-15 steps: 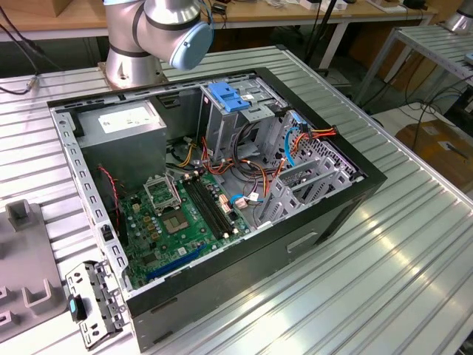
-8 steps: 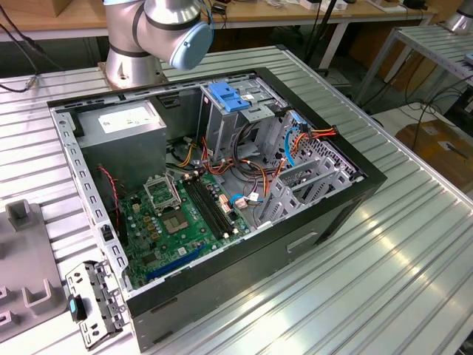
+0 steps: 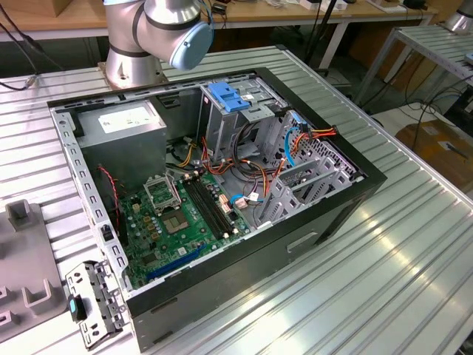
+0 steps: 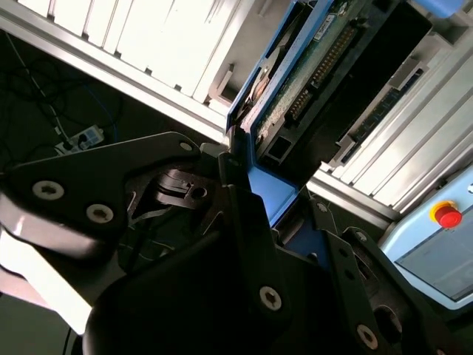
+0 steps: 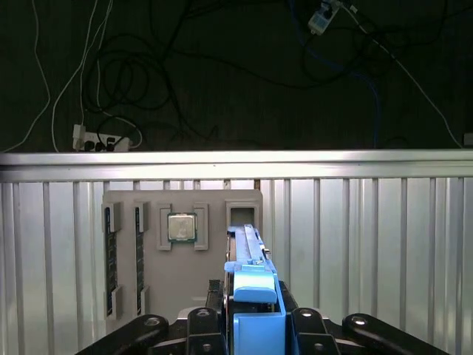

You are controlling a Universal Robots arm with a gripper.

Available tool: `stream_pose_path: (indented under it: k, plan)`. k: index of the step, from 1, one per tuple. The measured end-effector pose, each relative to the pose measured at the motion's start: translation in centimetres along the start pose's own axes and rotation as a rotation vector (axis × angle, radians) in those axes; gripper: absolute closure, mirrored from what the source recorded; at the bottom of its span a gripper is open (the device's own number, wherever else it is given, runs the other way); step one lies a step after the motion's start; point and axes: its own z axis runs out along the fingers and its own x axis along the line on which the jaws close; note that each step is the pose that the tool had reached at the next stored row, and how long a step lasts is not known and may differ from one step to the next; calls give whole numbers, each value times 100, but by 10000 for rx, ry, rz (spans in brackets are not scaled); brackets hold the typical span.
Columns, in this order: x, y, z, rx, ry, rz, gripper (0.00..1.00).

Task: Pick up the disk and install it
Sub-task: 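Pick up the disk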

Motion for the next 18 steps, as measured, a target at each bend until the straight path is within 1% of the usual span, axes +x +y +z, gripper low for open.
stream_pose_path:
  k: [4, 5, 10, 12, 18]
  plan:
    - [1, 0, -48, 0, 0, 0, 63]
    - [1, -1, -70, -1, 0, 0, 63]
    - [1, -1, -123, 0, 0, 0, 63]
    - [2, -1, -163, 0, 0, 0, 63]
    - [3, -2, -231, 0, 0, 0, 63]
